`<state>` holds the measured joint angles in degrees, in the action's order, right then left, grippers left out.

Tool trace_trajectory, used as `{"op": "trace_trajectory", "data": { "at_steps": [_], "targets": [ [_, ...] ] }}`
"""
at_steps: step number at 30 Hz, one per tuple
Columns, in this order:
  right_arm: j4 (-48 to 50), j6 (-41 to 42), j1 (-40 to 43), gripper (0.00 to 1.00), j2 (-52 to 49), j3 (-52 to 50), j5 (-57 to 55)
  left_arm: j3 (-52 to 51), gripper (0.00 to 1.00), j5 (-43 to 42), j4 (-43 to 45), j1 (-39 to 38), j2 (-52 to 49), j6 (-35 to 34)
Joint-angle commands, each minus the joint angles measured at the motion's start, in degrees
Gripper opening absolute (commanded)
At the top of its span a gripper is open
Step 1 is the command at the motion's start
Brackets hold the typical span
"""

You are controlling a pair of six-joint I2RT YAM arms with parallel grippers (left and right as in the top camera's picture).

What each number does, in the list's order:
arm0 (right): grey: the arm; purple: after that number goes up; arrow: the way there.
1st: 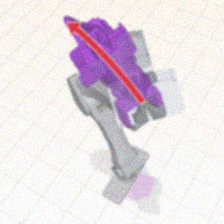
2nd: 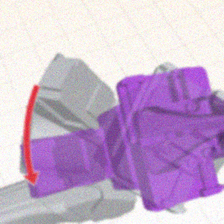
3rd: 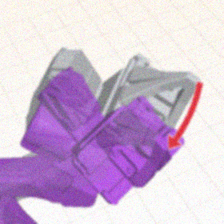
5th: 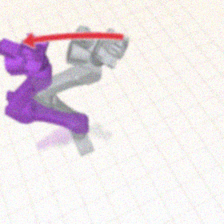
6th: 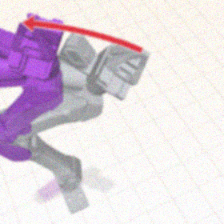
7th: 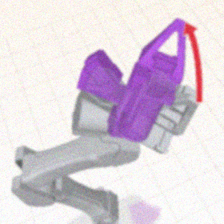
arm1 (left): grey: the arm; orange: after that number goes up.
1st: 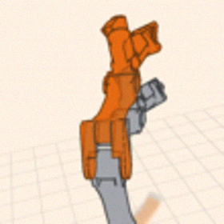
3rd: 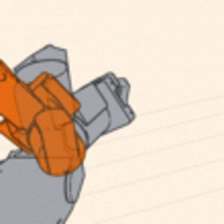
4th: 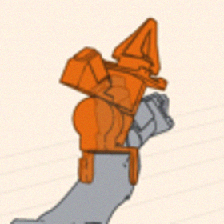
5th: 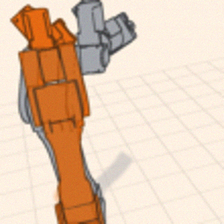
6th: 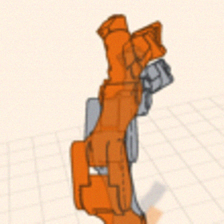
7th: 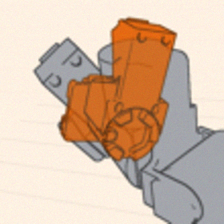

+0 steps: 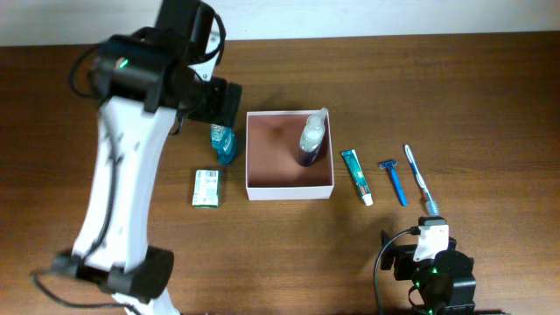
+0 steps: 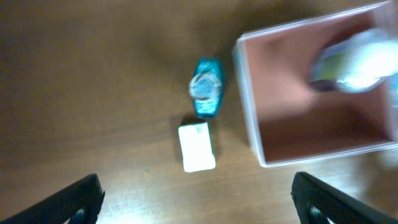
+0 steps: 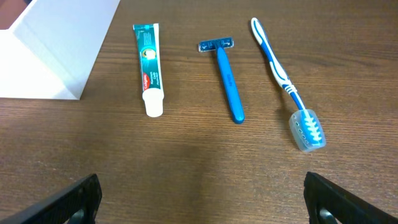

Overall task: Pack container
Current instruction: 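Move the left gripper to the teal mouthwash bottle and grasp it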

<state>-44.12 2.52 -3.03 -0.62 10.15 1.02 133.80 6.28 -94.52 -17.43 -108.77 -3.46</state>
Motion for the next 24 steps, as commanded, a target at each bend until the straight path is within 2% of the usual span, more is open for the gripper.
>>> {"op": "trace_trajectory", "data": {
  "at_steps": [1,10,15,18,19,24],
  "targets": [
    [0.0,-0.2,0.5,0.99,0.4,-0.5,0.1,-10.6,0.99,-2.0,4.7,2.2,-1.9,2.1],
    [0.0,-0.2,0.5,0.99,0.4,-0.5,0.1,-23.7,0.99,-2.3,19.3,2.9,-2.1,2.4],
    [0.0,-0.2,0.5,0.99,0.4,-0.5,0.1,-27.4,0.96,-4.2,22.7,3.0,-4.6,2.4],
    [0.0,-0.2,0.5,0.99,0.4,-0.5,0.1,-28.1,0.89,-6.5,23.9,3.0,-7.6,2.4],
    [0.0,-0.2,0.5,0.99,0.4,-0.5,0.1,-28.1,0.81,-6.5,24.0,3.0,-8.2,2.4],
    [0.0,-0.2,0.5,0.99,0.4,-0.5,0.1,-28.1,0.79,-6.5,26.5,3.0,-9.4,2.5]
  ]
}}
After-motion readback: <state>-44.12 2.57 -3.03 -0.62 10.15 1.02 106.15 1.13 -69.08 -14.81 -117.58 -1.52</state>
